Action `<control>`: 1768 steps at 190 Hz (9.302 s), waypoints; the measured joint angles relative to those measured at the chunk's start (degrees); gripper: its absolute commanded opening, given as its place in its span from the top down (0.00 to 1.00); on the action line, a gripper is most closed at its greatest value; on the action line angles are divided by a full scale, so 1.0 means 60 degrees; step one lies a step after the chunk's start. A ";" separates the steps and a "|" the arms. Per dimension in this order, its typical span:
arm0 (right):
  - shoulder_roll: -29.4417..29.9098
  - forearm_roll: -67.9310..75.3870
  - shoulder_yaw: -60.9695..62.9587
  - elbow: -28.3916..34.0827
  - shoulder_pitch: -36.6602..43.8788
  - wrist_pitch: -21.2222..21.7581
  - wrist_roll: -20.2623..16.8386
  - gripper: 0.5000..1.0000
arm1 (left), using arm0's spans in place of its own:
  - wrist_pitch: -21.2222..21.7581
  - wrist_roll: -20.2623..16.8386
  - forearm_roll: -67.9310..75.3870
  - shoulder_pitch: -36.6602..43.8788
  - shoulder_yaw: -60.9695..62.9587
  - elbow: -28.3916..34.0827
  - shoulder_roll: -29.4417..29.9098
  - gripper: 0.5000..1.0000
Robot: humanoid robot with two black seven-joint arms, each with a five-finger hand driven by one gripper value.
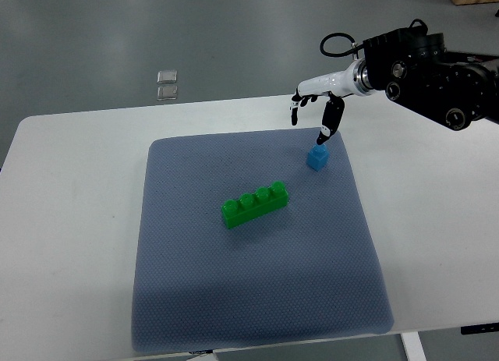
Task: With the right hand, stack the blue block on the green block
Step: 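Lower the right hand and close fingers around the blue block, then lift the blue block with the right hand, then carry the blue block over the green block and lower it, then press the blue block down onto the green block's studs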
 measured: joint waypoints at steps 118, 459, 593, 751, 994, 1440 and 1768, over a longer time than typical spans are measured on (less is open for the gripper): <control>0.0502 -0.0435 -0.0556 -0.0508 -0.0876 -0.0934 0.0049 0.27 | -0.0009 0.0001 0.0001 0.0001 0.0042 0.0002 0.0000 0.00; 0.0520 -0.0912 -0.0645 -0.0637 -0.1247 -0.1424 0.0273 0.63 | -0.0009 0.0001 0.0002 0.0000 -0.0014 0.0046 0.0000 0.00; 0.0607 -0.0933 -0.0774 -0.0619 -0.1163 -0.1499 0.0374 0.83 | -0.0005 0.0001 0.0001 0.0000 -0.0030 0.0053 0.0000 0.00; -0.0501 0.2317 -0.0785 0.2728 0.2104 0.0069 -0.0628 0.83 | -0.0011 0.0001 0.0001 0.0001 -0.0002 -0.0042 0.0000 0.00; 0.0077 0.4112 -0.2401 0.4838 0.2211 -0.2529 -0.2668 0.84 | -0.0007 0.0015 0.0001 0.0000 -0.0044 0.0061 0.0000 0.00; -0.0346 0.1982 -0.2432 0.4815 -0.0010 -0.4161 -0.1613 0.84 | 0.0005 0.0015 0.0001 0.0000 -0.0029 0.0061 0.0000 0.00; -0.0638 0.0793 -0.2318 0.4804 -0.1076 -0.5573 -0.0455 0.84 | 0.0005 0.0015 0.0001 0.0000 -0.0044 0.0075 0.0000 0.00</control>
